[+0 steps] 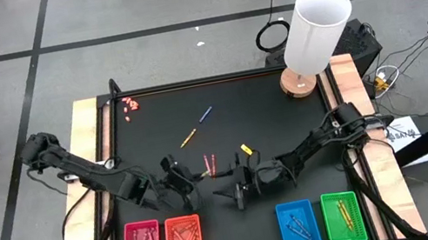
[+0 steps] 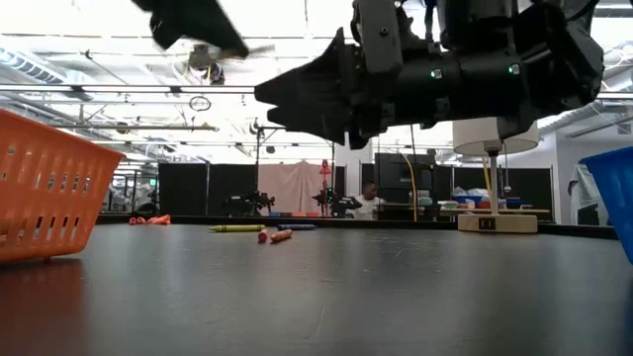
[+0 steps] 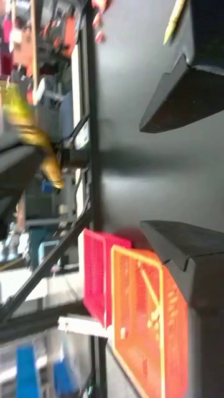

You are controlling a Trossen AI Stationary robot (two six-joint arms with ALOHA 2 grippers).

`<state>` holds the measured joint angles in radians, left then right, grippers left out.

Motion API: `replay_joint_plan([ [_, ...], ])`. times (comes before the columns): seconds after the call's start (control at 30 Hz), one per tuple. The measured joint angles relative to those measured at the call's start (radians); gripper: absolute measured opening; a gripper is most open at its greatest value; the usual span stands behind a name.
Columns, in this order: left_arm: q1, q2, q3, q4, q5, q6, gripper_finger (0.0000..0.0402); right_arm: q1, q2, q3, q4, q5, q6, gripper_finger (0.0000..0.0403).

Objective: Sort crayons
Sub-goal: Put the green crayon into the green bin

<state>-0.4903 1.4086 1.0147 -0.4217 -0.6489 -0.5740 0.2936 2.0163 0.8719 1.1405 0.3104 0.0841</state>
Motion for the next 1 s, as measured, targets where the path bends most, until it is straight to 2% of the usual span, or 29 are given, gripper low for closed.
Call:
replay_joint_plan([
  [0.2,-0.010,-0.054,0.004,0.228,0.001,0.207,0.0005,-0.015,0.012,0.000,0.042,-0.003,-0.011,0.0226],
  [0.37,-0.010,-0.047,0.004,0.410,0.017,0.318,0.0005,-0.012,0.012,0.000,0.144,-0.091,-0.034,0.0226],
  [0.7,-0.029,0.021,0.003,0.599,0.019,0.384,0.0005,0.009,0.012,0.002,0.344,-0.110,-0.123,0.0226],
  [0.83,-0.029,0.048,0.003,0.636,0.019,0.399,0.0005,0.010,0.011,0.026,0.352,-0.115,-0.131,0.0226],
  [1.0,-0.028,0.082,0.003,0.647,0.016,0.399,0.0005,0.011,0.011,0.074,0.333,-0.184,-0.135,0.0226],
])
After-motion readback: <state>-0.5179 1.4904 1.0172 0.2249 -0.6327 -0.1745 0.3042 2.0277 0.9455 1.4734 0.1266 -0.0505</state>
